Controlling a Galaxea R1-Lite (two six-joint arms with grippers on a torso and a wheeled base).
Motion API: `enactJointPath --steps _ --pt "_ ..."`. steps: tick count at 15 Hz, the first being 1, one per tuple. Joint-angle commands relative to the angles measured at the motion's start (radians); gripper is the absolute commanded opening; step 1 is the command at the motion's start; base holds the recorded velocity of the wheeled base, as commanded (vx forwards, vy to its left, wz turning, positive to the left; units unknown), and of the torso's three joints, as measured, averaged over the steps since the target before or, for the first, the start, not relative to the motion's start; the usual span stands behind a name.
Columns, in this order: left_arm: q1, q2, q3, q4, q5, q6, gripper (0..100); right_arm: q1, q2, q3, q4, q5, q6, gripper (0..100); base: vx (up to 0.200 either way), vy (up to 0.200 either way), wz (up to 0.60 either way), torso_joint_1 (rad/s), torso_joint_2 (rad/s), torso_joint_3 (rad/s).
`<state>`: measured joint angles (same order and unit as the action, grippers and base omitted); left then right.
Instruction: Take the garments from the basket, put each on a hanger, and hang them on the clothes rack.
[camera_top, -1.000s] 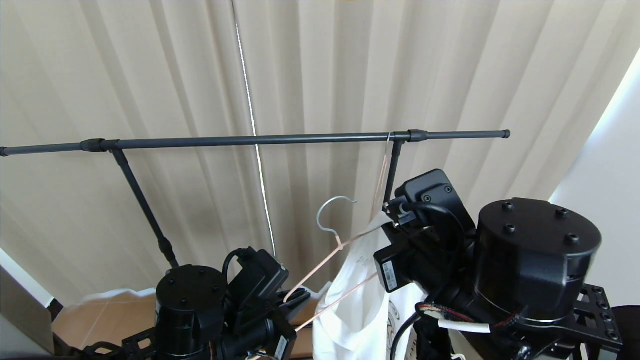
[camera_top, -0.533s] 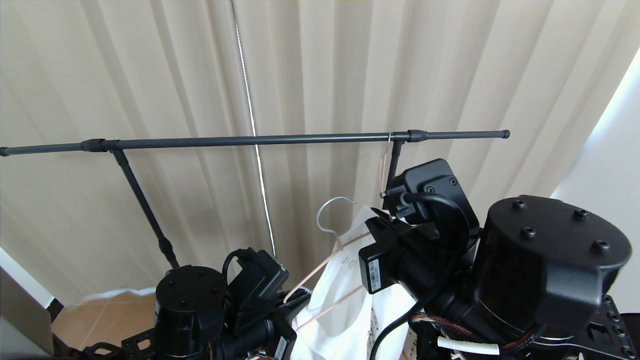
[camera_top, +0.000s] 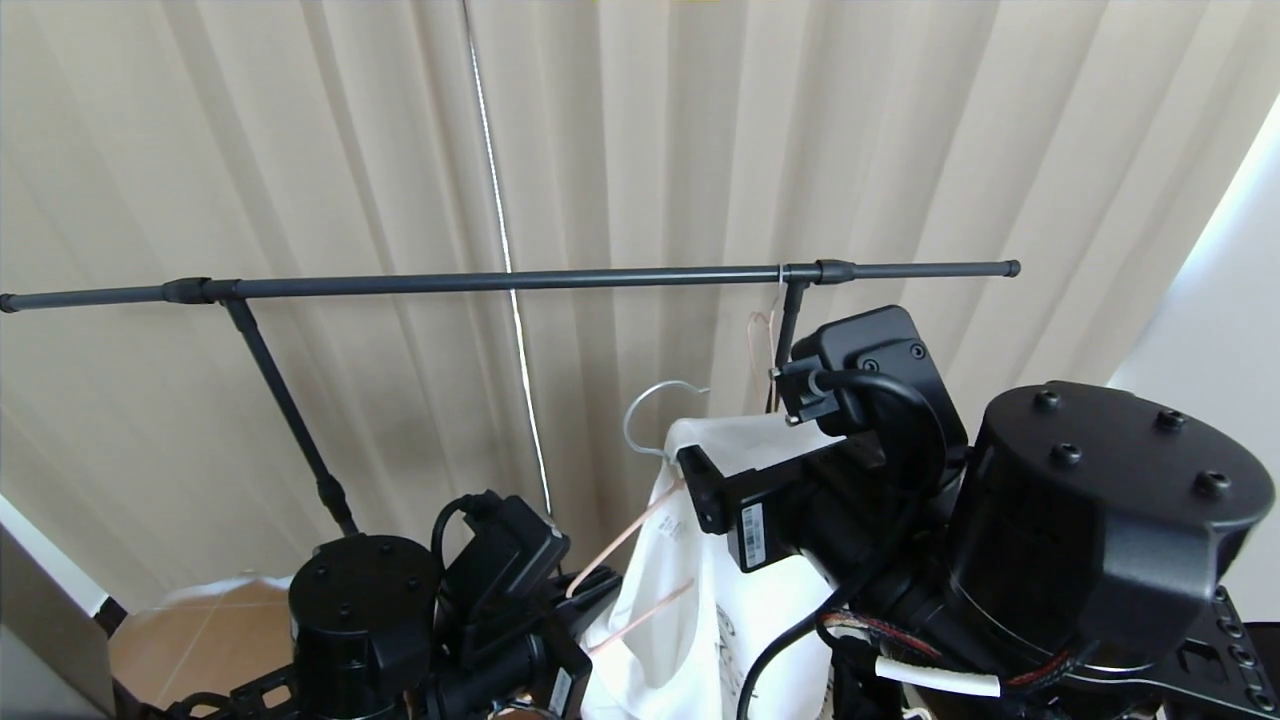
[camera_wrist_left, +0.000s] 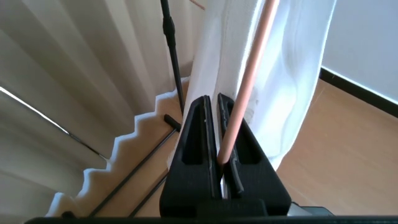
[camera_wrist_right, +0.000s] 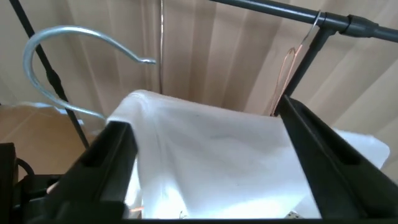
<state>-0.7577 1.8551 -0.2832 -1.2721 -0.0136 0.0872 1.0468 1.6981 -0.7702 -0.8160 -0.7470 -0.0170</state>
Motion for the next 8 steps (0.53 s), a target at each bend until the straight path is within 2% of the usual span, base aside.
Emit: enactJointPath --steps 1,8 --pt "0.0 0.012 0.01 -0.013 -0.002 0.002 0 -0.013 -0.003 -0.003 0.0 0.0 0.0 100 0.0 0.0 0.0 0.0 0.0 0.0" --pt "-0.003 0.015 0.016 -0.076 -0.002 -0.001 0 -0.033 0.011 -0.008 -0.002 -0.002 0.0 100 0.0 0.0 0.0 0.0 0.0 0.0"
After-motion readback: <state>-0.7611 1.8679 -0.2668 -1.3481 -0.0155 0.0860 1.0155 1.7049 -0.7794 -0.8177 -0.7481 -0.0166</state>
